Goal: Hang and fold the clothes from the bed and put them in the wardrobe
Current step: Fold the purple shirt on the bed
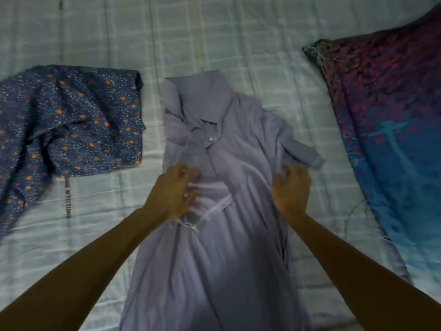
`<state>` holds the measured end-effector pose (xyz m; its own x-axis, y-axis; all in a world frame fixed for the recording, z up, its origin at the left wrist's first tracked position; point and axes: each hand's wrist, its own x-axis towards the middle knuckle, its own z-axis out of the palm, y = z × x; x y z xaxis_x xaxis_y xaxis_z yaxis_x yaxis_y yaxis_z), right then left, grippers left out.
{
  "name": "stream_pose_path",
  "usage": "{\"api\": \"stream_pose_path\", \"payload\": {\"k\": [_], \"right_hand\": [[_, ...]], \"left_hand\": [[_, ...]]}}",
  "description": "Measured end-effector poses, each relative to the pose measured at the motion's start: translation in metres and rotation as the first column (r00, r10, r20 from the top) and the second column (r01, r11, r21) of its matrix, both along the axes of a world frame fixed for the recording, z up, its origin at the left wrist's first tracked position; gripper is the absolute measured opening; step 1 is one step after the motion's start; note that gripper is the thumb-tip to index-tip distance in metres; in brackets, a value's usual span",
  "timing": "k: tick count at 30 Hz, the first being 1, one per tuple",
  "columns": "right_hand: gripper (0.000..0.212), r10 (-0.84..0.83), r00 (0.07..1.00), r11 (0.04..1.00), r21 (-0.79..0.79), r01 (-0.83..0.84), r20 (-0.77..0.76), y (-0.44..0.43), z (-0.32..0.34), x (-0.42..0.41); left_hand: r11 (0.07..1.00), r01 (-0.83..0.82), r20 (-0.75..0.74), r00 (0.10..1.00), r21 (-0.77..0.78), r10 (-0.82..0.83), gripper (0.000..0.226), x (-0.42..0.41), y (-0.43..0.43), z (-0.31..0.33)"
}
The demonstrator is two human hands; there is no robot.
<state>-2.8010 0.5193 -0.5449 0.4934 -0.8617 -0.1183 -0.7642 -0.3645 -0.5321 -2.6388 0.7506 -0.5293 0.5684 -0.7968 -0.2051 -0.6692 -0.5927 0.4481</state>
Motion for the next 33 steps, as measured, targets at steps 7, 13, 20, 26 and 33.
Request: {"api": "stream_pose_path", "payload": {"k": [7, 13, 20, 26, 33], "right_hand": [[0.086, -0.333, 0.938, 0.921, 0.178, 0.345, -0.098, -0.072, -0.021, 0.001], [0.033, -0.385, 0.922, 0.88, 0.284, 0.38, -0.042, -0.093, -0.015, 0.012], [0.031, -0.156, 0.9, 0.988, 0.064, 0.142, 0.407, -0.015, 0.047, 0.014], [0.065, 0.727, 0.687, 0.588, 0.499, -0.636, 0.019, 0.093, 0.06, 0.016], [0.049, 0.645, 0.764, 0.763, 0.064, -0.643, -0.026, 0.092, 0.014, -0.007]], "left_hand": [[0.92, 0.015, -0.007, 1.0, 0.391, -0.013, 0.105, -0.02, -0.022, -0.054], [0.891, 0.037, 0.015, 0.999, 0.452, -0.049, 0.103, -0.015, -0.027, -0.049], [0.931, 0.083, -0.052, 0.996, 0.354, -0.069, 0.09, -0.007, -0.021, -0.035], [0.981, -0.143, -0.067, 0.989, -0.135, 0.135, 0.048, -0.004, 0.019, -0.007], [0.988, 0.063, 0.131, 0.99, -0.144, -0.044, 0.051, -0.027, 0.044, -0.022]]}}
